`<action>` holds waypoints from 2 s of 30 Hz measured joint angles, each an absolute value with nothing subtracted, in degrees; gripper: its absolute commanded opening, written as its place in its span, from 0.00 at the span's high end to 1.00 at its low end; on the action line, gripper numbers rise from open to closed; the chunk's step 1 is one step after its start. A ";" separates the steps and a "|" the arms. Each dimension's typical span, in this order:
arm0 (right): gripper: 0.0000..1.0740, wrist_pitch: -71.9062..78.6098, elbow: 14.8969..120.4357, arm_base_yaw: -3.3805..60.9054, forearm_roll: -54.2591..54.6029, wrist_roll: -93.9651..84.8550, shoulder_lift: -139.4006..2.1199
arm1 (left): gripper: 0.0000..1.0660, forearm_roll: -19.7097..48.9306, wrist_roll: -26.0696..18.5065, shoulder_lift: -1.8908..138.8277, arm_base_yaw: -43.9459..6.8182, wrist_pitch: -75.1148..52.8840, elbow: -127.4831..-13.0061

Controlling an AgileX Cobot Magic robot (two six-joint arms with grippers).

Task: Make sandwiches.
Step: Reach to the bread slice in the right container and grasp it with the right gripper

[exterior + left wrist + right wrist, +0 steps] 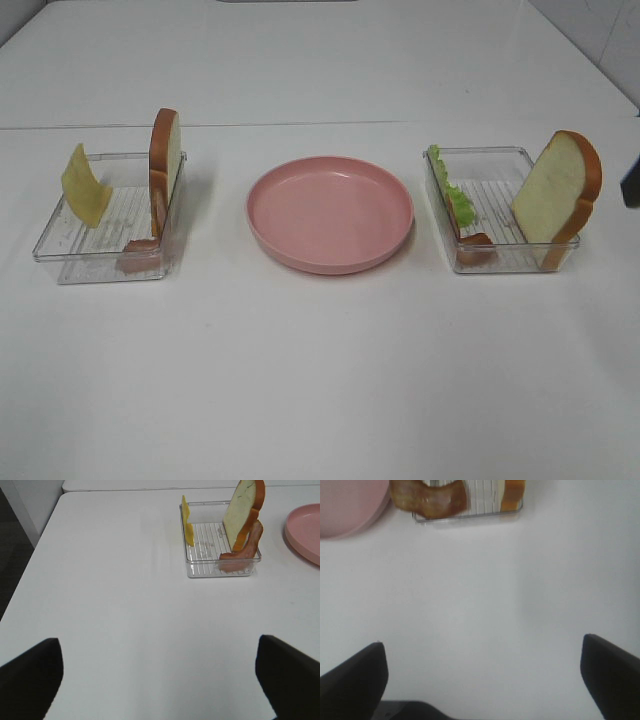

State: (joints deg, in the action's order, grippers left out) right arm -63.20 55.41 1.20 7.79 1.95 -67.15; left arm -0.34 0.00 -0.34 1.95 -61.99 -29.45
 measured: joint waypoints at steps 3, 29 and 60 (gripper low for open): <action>0.08 -62.11 61.88 1.20 7.79 1.60 -75.80 | 0.04 -0.34 0.00 -0.34 1.95 -61.99 -29.45; 0.08 -61.31 86.69 1.09 2.92 0.74 -108.00 | 0.04 -0.34 0.00 -0.34 1.95 -61.99 -29.45; 0.55 -63.03 89.38 -2.06 9.05 -0.57 -116.31 | 0.04 -0.34 0.00 -0.34 1.95 -61.99 -29.45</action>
State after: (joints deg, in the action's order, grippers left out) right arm -63.03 89.38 -2.06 9.05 -0.57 -116.31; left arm -0.34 0.00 -0.34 1.95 -61.99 -29.45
